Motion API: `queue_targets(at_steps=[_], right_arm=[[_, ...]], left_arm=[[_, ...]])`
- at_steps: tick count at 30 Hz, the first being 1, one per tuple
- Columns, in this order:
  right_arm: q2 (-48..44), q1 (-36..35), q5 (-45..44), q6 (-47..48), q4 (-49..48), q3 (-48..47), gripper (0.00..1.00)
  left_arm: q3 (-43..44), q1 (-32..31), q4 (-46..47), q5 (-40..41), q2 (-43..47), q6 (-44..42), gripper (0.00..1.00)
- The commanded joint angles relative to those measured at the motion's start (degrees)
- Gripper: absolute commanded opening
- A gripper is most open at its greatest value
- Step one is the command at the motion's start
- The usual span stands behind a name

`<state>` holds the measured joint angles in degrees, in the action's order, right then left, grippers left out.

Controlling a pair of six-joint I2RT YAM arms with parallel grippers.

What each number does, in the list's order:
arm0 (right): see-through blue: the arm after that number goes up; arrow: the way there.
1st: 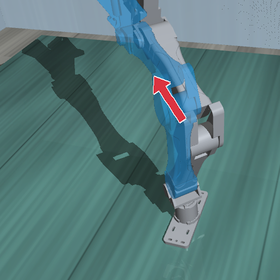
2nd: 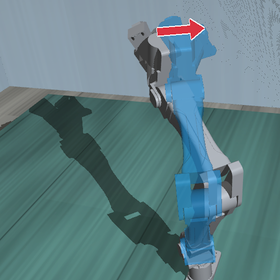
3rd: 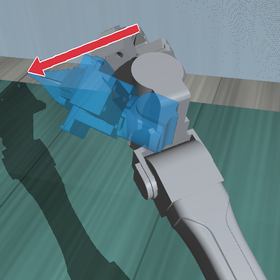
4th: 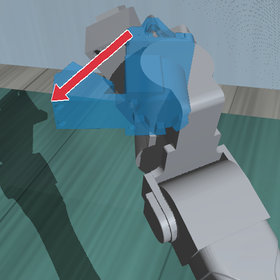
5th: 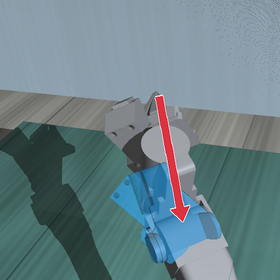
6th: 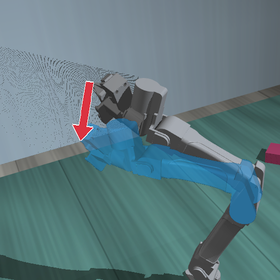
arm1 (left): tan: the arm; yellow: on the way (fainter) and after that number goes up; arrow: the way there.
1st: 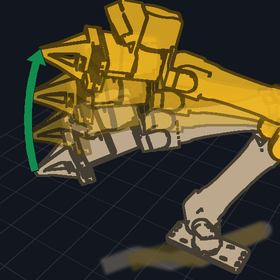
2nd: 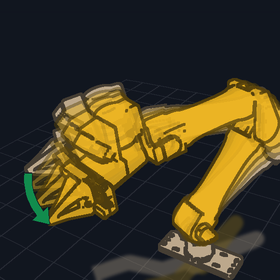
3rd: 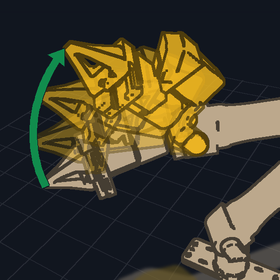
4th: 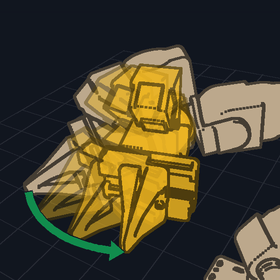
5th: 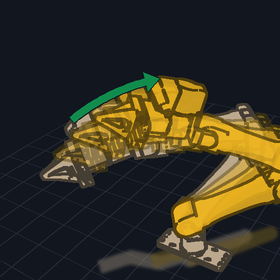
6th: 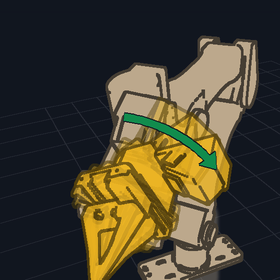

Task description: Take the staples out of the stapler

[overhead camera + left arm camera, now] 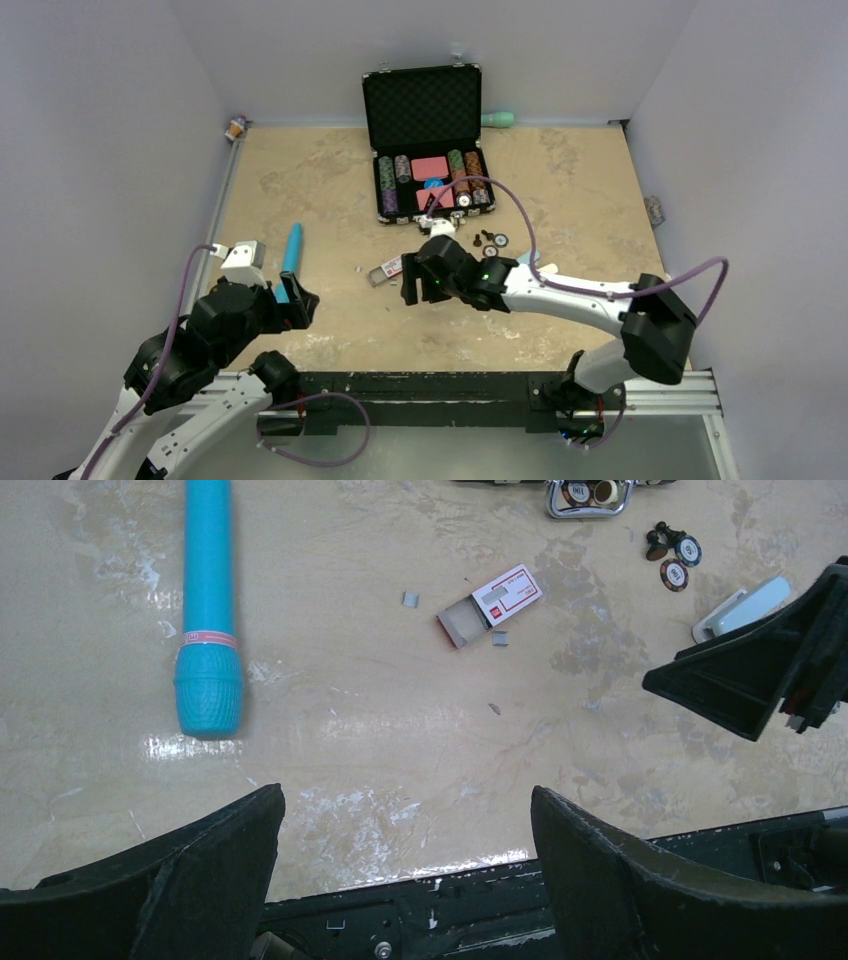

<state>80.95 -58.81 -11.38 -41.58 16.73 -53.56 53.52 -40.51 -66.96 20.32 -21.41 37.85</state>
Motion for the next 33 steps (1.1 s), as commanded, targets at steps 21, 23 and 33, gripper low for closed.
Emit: queue_targets(at_steps=[21, 23, 33], right_arm=[[28.08, -6.23, -12.24, -0.02, 12.89, -28.40, 0.67], [29.54, -6.14, -13.36, -2.03, 14.46, -28.72, 0.66], [31.60, -5.11, -15.17, -5.87, 14.80, -28.65, 0.59]], left_arm=[[-0.21, 0.43, 1.13, 1.32, 1.32, -0.08, 0.95], [-0.25, 0.51, 1.19, 1.21, 1.36, -0.15, 0.95], [-0.25, 0.50, 1.21, 0.88, 1.46, -0.23, 0.95]])
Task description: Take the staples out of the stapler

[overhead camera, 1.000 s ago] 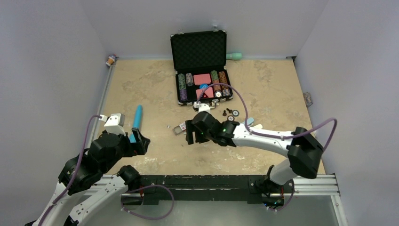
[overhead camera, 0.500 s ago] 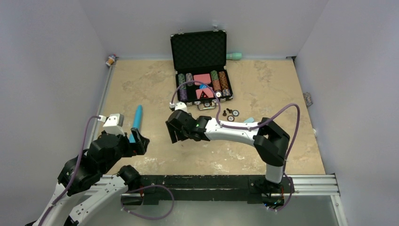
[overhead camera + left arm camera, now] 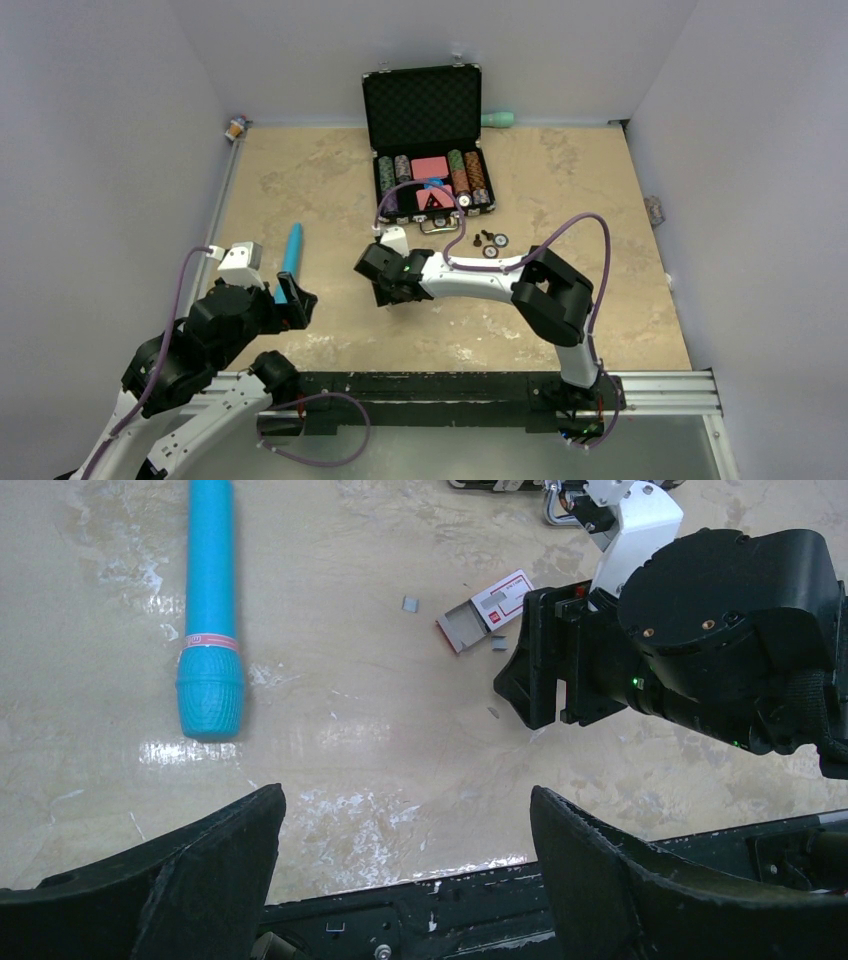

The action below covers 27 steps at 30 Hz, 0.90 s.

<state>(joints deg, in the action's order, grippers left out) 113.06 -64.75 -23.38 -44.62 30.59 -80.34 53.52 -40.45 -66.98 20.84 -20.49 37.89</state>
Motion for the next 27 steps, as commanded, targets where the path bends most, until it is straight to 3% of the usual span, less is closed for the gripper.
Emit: queue_targets(at_steps=[1, 27], right_arm=[[-0.41, 1.02, -3.14, -2.88, 0.74, -1.86, 0.59], [5.03, 2.54, -3.50, -1.89, 0.26, -6.31, 0.49]], left_arm=[[-0.25, 0.38, 1.24, 0.42, 0.54, -0.26, 0.95], [-0.34, 0.48, 1.41, 0.42, 0.18, -0.45, 0.95]])
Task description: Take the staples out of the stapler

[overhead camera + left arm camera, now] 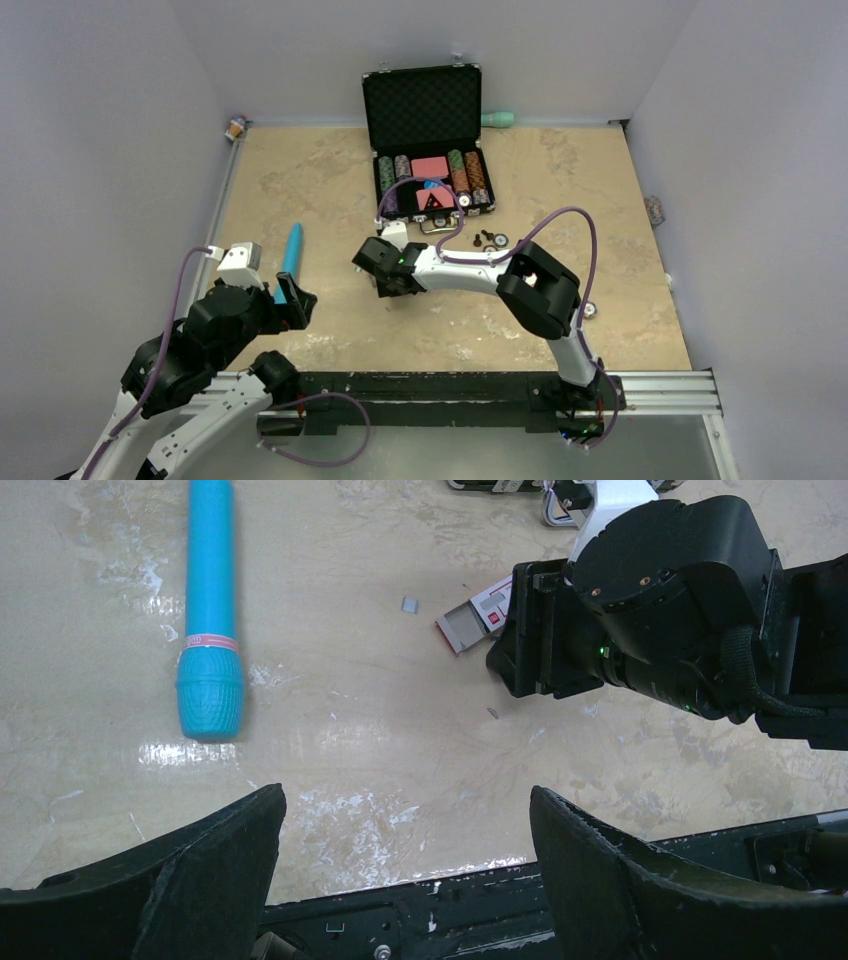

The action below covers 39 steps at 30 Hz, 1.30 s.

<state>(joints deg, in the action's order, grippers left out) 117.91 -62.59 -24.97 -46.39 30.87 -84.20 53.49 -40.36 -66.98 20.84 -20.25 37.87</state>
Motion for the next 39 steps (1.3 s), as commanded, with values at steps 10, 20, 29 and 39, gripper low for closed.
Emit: queue_targets(at_steps=[10, 20, 29, 39], right_arm=[[1.13, 0.60, -1.66, -0.06, -0.68, -2.06, 0.47], [1.39, 0.96, -1.55, -1.15, -2.01, 1.18, 0.43], [-0.64, 1.51, -2.82, -2.12, -1.78, 4.78, 0.42], [-1.24, 1.53, -1.50, -1.90, -2.53, 5.72, 0.40]], left_arm=[[-0.30, 0.39, 1.49, 0.35, -0.05, -0.51, 0.95], [-0.32, 0.40, 1.50, 0.25, -0.10, -0.53, 0.95], [-0.33, 0.46, 1.54, 0.16, -0.23, -0.54, 0.95], [-0.40, 0.61, 1.81, -0.12, -0.45, -0.76, 0.95]])
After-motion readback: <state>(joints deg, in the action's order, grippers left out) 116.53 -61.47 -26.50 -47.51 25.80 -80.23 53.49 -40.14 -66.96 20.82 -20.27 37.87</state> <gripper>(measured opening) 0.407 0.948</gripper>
